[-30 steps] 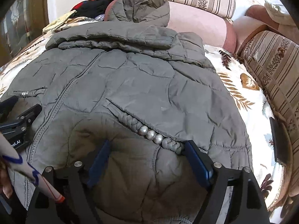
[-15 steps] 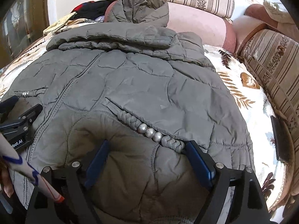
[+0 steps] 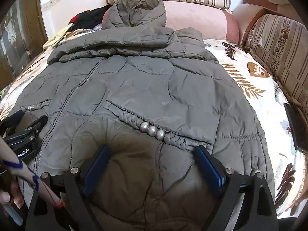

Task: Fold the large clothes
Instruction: 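Grasp the jacket hem with both grippers and lift it up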

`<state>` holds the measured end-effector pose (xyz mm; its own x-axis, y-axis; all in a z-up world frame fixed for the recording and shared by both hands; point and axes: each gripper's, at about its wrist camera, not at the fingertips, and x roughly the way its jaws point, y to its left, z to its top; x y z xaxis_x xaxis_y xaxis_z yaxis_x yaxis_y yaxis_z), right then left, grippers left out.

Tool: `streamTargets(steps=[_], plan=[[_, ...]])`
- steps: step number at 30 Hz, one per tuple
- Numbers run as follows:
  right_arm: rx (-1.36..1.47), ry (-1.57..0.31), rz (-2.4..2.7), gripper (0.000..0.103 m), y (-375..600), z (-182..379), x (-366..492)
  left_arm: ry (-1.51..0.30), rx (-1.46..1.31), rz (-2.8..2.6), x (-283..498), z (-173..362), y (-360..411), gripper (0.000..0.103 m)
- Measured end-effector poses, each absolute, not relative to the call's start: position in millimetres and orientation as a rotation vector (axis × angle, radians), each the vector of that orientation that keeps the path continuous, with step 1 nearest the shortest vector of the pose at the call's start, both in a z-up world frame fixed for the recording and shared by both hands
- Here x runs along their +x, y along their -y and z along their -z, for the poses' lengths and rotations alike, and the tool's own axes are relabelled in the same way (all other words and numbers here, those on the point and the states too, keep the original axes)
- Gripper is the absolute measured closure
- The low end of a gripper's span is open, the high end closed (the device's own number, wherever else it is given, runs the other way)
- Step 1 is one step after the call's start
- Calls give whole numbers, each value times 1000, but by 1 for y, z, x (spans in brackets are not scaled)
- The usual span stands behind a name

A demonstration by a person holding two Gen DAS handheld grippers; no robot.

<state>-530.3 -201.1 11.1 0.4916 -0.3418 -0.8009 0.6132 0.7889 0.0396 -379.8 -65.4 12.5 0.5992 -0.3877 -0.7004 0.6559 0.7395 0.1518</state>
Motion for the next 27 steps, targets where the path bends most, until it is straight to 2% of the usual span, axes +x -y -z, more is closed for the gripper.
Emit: streamTargets(steps=[5, 10, 14, 19, 24, 27], plan=[[371, -918, 560, 10, 205, -19, -530, -705, 433, 644, -382, -22, 66, 15], [411, -894, 499, 12, 206, -60, -532, -671, 385, 715, -389, -79, 57, 15], [407, -785, 438, 12, 208, -138, -534, -604, 340, 756, -390, -152, 52, 15], [288, -573, 403, 12, 199, -268, -539, -497, 230, 841, -388, -283, 42, 15], [226, -419, 371, 12, 197, -373, -551, -392, 110, 893, -383, -393, 24, 14], [195, -337, 392, 11, 200, -419, -559, -302, 18, 914, -385, -432, 5, 7]])
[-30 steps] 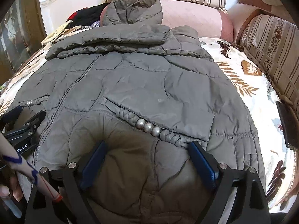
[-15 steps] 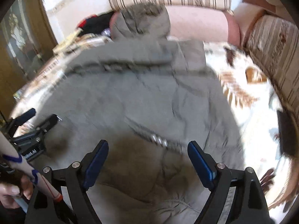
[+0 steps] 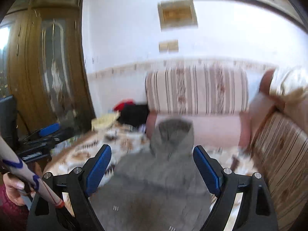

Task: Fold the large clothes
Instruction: 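Grasp the jacket hem with both grippers and lift it up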

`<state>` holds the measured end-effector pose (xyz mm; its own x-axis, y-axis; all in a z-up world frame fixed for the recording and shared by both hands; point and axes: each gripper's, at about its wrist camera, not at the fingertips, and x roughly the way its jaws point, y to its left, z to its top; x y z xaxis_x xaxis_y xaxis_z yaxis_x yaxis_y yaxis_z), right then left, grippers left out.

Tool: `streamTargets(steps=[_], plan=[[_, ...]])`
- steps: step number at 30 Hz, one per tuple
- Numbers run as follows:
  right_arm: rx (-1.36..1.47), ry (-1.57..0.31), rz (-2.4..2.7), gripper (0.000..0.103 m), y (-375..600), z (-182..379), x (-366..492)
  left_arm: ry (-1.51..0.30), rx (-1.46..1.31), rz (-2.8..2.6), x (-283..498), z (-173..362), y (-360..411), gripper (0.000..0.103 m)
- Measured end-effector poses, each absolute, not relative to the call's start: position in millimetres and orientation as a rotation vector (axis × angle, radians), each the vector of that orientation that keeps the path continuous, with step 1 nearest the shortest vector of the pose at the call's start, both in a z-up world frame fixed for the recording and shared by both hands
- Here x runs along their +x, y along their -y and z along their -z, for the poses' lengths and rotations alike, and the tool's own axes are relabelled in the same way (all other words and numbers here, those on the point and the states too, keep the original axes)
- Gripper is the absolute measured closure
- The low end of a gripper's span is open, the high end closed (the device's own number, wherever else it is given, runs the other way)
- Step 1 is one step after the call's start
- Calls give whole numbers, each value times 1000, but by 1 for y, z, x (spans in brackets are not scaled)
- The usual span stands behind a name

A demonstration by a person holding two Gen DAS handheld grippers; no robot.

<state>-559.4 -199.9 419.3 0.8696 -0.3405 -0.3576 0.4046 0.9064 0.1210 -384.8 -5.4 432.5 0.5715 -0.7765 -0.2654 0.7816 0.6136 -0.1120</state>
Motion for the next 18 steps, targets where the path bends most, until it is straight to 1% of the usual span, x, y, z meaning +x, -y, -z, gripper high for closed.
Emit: streamTargets(steps=[2, 4, 8, 13, 18], plan=[[163, -303, 417, 9, 202, -437, -559, -273, 10, 896, -381, -436, 3, 7], [168, -313, 423, 9, 208, -432, -551, -281, 21, 882, -373, -418, 10, 7], [203, -412, 404, 9, 231, -390, -520, -410, 54, 848, -340, -360, 37, 7], [289, -538, 408, 9, 280, -333, -479, -547, 78, 747, -291, -266, 70, 7], [370, -631, 431, 10, 339, -291, -438, -688, 108, 672, -247, -176, 115, 7]])
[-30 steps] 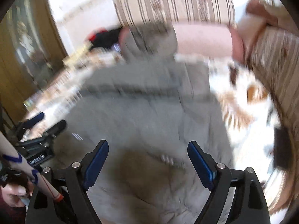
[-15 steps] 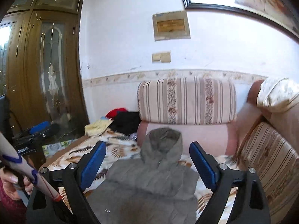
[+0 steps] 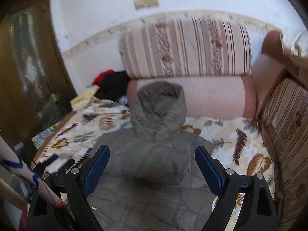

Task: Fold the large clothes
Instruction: 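Grasp the jacket hem with both grippers and lift it up, then carry the held hem with both grippers over toward the hood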

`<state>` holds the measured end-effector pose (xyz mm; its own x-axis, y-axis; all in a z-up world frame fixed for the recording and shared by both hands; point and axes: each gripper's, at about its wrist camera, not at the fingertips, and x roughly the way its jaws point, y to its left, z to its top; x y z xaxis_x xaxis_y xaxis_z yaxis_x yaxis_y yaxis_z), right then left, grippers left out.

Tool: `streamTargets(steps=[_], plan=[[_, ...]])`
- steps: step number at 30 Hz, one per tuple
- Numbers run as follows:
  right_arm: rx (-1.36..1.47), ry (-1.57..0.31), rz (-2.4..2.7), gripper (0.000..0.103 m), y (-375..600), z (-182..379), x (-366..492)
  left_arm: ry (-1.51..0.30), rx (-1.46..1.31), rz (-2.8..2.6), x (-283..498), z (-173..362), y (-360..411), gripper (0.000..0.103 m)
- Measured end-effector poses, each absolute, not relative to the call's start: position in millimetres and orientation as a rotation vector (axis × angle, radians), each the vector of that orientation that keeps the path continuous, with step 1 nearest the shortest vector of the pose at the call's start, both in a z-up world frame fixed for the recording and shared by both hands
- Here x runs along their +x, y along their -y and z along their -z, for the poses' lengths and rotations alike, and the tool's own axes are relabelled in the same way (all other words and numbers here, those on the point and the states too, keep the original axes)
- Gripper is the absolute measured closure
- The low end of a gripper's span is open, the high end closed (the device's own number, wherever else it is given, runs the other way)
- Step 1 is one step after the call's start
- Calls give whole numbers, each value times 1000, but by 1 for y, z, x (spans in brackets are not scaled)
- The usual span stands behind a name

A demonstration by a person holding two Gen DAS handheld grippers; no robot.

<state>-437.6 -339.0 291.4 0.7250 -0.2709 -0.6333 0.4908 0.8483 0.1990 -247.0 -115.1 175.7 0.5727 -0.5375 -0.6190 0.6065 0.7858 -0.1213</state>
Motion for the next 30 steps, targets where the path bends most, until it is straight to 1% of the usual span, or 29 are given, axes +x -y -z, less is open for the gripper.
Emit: streamTargets(steps=[4, 8, 12, 16, 23, 25, 28, 29, 30], plan=[[385, -699, 474, 12, 385, -274, -389, -749, 120, 650, -220, -119, 145, 7], [381, -760, 539, 14, 435, -263, -324, -772, 166, 658, -208, -77, 161, 7], [326, -823, 606, 16, 487, -246, -249, -776, 183, 696, -198, -66, 165, 7], [380, -849, 650, 20, 537, -213, -191, -777, 178, 725, -197, -63, 164, 7], [423, -871, 728, 23, 594, -154, -125, -788, 156, 724, -191, -63, 166, 7], [446, -871, 739, 30, 608, -136, -114, -793, 149, 716, -188, -63, 166, 7], [460, -871, 735, 48, 620, -115, -103, -802, 153, 713, -185, -59, 169, 7], [460, -886, 738, 70, 621, -107, -101, -802, 158, 712, -185, -59, 170, 7], [476, -899, 726, 89, 623, -100, -102, -801, 166, 712, -185, -58, 172, 7]])
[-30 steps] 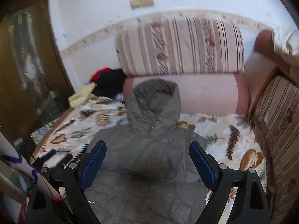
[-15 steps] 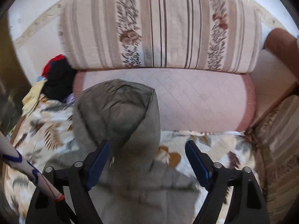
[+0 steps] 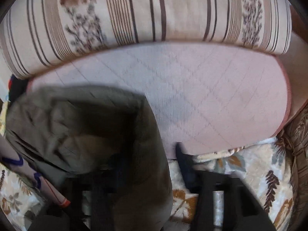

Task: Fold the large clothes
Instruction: 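Carry the held hem with both grippers over toward the hood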

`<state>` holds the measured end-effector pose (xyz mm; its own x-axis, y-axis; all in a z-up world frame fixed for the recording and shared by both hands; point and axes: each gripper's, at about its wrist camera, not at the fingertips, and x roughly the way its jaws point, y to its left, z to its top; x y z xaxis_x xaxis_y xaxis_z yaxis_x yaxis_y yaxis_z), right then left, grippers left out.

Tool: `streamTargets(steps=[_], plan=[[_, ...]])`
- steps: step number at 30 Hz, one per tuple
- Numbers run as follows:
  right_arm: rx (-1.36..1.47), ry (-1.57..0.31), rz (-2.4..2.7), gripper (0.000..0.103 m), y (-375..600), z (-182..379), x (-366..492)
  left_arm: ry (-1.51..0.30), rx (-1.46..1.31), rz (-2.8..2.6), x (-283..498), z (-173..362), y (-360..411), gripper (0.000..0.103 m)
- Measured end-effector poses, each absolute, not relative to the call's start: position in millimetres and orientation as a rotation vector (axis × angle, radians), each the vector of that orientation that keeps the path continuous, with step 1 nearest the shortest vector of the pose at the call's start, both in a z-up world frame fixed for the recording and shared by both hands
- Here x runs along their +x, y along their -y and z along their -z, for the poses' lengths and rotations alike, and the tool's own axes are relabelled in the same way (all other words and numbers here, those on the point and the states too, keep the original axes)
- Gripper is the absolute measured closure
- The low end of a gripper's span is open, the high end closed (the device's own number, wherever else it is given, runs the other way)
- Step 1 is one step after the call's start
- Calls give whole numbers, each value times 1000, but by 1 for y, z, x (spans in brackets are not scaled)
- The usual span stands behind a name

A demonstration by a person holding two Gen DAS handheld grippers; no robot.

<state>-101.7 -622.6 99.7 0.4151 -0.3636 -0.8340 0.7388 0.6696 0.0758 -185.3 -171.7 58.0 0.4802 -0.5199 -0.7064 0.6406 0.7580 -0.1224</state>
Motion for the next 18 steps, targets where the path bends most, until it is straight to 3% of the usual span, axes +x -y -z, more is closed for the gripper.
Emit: streamTargets(steps=[8, 18], plan=[[445, -747, 650, 92, 574, -146, -167, -801, 137, 706, -181, -62, 169, 7], [351, -571, 500, 93, 433, -194, -308, -710, 3, 634, -164, -97, 128, 7]])
